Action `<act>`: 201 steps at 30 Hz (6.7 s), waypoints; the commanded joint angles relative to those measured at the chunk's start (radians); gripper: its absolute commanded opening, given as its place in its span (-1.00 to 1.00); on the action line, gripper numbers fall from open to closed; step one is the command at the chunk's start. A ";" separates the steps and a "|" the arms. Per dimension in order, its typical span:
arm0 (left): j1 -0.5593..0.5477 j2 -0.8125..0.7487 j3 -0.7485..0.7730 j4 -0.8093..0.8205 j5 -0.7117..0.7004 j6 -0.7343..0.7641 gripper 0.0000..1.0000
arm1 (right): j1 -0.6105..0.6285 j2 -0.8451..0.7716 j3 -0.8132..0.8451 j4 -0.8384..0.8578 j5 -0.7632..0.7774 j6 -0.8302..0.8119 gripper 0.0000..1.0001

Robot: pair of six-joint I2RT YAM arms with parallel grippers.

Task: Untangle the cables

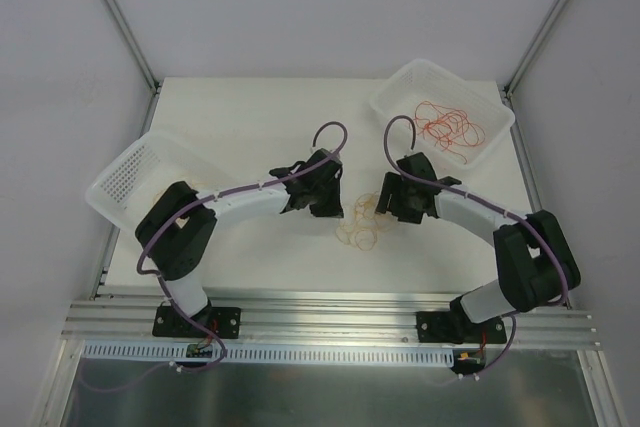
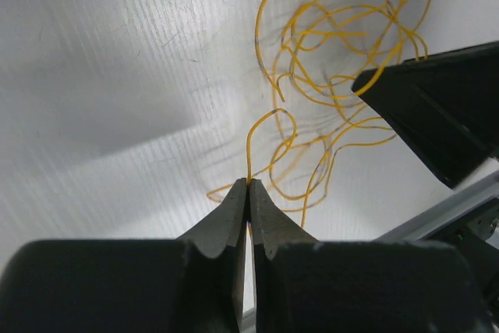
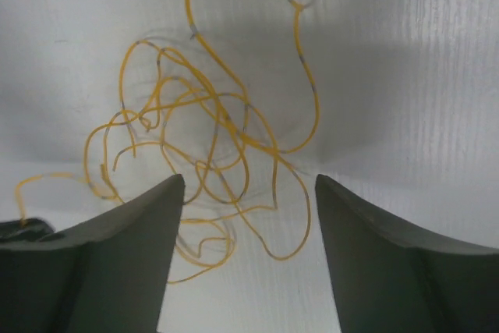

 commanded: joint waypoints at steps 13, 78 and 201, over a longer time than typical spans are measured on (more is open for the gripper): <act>0.158 -0.465 -0.148 -0.136 -0.189 0.188 -1.00 | -0.113 -0.016 -0.037 -0.036 0.164 -0.010 -0.73; 0.915 -0.584 0.075 -0.419 -0.303 0.558 -0.12 | -0.205 -0.388 0.091 -0.324 -0.126 -0.175 -0.99; 0.082 -0.576 -0.142 -0.055 -0.107 0.143 -1.00 | 0.137 0.122 -0.108 0.454 -0.087 0.200 -0.99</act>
